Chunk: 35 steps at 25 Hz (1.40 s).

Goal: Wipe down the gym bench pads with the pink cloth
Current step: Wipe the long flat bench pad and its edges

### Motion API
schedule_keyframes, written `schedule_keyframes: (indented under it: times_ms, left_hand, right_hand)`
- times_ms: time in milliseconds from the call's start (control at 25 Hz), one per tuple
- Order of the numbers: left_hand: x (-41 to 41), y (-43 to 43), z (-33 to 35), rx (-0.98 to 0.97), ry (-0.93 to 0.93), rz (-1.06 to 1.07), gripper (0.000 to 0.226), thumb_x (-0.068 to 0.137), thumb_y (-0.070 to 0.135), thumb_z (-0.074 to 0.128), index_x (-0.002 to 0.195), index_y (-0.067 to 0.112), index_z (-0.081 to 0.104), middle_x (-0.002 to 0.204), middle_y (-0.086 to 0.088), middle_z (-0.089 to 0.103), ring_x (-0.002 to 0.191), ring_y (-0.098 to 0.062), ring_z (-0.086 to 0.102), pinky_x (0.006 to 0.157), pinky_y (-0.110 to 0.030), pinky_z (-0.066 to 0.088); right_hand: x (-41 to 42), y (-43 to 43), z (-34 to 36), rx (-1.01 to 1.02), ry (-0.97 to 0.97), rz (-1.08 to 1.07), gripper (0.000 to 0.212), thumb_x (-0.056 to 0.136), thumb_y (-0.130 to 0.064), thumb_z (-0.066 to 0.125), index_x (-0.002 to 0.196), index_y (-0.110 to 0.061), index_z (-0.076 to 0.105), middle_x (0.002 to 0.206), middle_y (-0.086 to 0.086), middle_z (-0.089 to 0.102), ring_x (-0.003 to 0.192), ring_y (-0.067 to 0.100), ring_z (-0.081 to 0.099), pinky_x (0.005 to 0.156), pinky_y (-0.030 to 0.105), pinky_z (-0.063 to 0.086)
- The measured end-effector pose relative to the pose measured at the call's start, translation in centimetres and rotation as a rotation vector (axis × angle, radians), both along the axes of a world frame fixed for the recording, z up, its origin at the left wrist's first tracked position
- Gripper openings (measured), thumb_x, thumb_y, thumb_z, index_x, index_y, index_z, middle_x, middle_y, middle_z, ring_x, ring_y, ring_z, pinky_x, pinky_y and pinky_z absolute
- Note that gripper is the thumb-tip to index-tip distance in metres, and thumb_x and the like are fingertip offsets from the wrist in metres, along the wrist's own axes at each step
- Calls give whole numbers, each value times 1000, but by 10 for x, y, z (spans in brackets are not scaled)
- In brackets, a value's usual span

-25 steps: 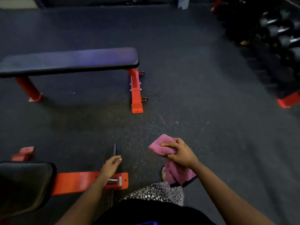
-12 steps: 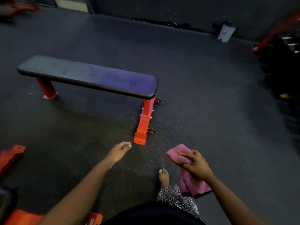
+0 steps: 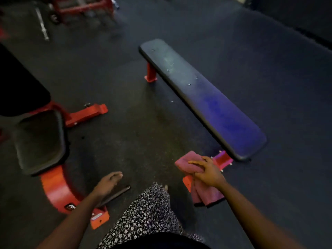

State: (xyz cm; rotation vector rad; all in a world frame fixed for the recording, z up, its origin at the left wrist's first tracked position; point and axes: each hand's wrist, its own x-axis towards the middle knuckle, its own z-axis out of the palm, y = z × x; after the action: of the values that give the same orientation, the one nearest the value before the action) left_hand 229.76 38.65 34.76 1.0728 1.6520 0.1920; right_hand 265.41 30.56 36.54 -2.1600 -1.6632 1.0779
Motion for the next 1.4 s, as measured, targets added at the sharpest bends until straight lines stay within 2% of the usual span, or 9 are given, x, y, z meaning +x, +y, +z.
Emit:
schedule_keyframes:
  times_ms: [120, 200, 320, 480, 680, 920, 1040, 1240, 1400]
  left_hand:
    - [1, 63, -21, 16, -23, 237, 28, 97, 22, 42, 120, 12, 55, 103, -6, 53, 80, -13, 48, 61, -23, 29]
    - [10, 115, -29, 23, -77, 347, 26, 98, 24, 40, 119, 16, 53, 107, -5, 52, 82, -13, 50, 64, -25, 33]
    - [33, 221, -16, 6, -129, 410, 34, 98, 27, 40, 127, 11, 49, 119, -7, 53, 111, -25, 53, 91, -36, 39]
    - [70, 366, 0, 60, -207, 339, 48, 96, 42, 38, 137, 16, 41, 140, -5, 45, 131, -24, 41, 112, -43, 28]
    - [132, 529, 23, 138, -337, 358, 51, 96, 47, 32, 139, 20, 36, 144, -3, 41, 132, -22, 38, 112, -45, 28]
    - [189, 686, 11, 275, -364, 533, 50, 98, 37, 36, 143, 18, 30, 148, -6, 35, 134, -21, 34, 101, -29, 28]
    - [222, 751, -22, 198, -355, 587, 50, 98, 36, 37, 143, 17, 30, 147, -6, 36, 133, -21, 35, 98, -27, 28]
    - [271, 850, -93, 140, -357, 676, 55, 96, 37, 41, 145, 18, 26, 149, -9, 32, 135, -22, 35, 114, -40, 27]
    - [297, 917, -151, 100, -348, 662, 56, 97, 41, 33, 147, 21, 19, 155, -6, 18, 141, -20, 24, 115, -37, 20]
  right_hand:
    - [11, 130, -4, -11, -51, 179, 54, 77, -31, 66, 129, -36, 53, 142, 8, 35, 125, 22, 45, 102, 27, 34]
    - [11, 209, 0, 29, -83, 239, 51, 81, -25, 66, 128, -39, 53, 143, 4, 32, 124, 21, 45, 102, 30, 36]
    - [10, 327, 12, 32, -77, 237, 46, 85, -26, 64, 127, -38, 51, 142, 1, 31, 123, 18, 43, 101, 31, 39]
    - [13, 464, 37, 111, -69, 233, 46, 86, -24, 63, 128, -36, 51, 140, 3, 33, 122, 19, 42, 98, 29, 38]
    - [38, 610, 45, 162, -69, 220, 47, 83, -25, 66, 126, -38, 53, 137, 3, 36, 121, 22, 44, 95, 28, 36]
    - [71, 782, 32, 176, -107, 223, 47, 83, -27, 66, 126, -41, 53, 141, 4, 34, 122, 24, 44, 94, 33, 38]
    - [83, 868, 18, 171, -143, 249, 51, 81, -23, 68, 127, -38, 54, 143, 8, 33, 126, 26, 43, 96, 31, 38]
    - [95, 982, -36, 222, -201, 183, 51, 78, -27, 68, 125, -40, 55, 144, 8, 34, 123, 31, 45, 99, 39, 42]
    - [91, 1057, -88, 263, -314, 191, 53, 80, -29, 65, 130, -37, 51, 149, 7, 26, 122, 33, 42, 100, 43, 39]
